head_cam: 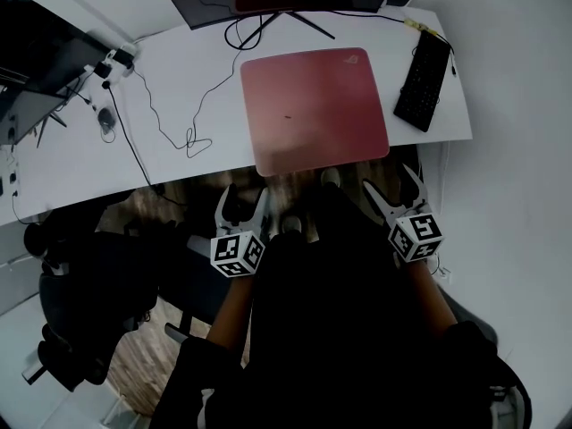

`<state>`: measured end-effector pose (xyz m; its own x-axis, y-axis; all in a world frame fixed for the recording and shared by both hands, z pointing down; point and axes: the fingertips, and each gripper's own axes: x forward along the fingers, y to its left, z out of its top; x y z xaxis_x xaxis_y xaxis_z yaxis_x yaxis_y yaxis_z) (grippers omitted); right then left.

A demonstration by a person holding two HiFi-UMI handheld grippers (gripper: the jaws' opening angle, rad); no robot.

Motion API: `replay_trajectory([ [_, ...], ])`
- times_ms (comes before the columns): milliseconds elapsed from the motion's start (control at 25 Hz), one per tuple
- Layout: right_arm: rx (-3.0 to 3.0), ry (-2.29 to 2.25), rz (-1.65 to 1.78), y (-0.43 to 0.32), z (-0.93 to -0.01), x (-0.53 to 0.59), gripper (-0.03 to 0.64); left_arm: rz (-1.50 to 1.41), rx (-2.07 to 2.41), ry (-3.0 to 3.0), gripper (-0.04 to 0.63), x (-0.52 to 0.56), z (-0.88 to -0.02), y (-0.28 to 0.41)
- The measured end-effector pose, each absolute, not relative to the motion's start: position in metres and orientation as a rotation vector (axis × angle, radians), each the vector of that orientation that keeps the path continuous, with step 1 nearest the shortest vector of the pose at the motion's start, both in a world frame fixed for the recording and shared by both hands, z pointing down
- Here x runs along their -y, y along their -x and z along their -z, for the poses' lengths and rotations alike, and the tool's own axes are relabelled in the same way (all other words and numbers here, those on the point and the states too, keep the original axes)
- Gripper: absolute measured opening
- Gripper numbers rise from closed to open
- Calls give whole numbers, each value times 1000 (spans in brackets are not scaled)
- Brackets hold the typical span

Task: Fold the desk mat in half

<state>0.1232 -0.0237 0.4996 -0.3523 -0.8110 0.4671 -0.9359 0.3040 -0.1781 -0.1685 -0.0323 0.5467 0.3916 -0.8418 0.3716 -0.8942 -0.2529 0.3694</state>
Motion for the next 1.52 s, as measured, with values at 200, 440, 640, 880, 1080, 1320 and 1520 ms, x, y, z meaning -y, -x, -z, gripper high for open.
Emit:
replay_trajectory([
  [200,2219,-1560,-690,-161,-539,49,390,-164,1521,-2023,341,62,-567,157],
  [440,2184,-1574,-790,-196,-563,82,390,-148,1569,-1915,341,86,-590,148],
  [640,2191,-1538,-810,-212,-579,104,390,-173,1614,-1825,341,96,-616,150],
  [880,2161,-1459,-820,-243,-614,115,388,-252,1633,-1746,341,87,-647,145],
  [1080,2107,-1388,-942,-265,-654,113,388,-266,1661,-1674,341,84,-661,145],
  [1320,2015,-1369,-1041,-271,-692,103,388,-303,1595,-1619,341,76,-694,145],
  [1520,1941,-1340,-1192,-265,-726,98,388,-319,1509,-1520,341,70,-731,151],
])
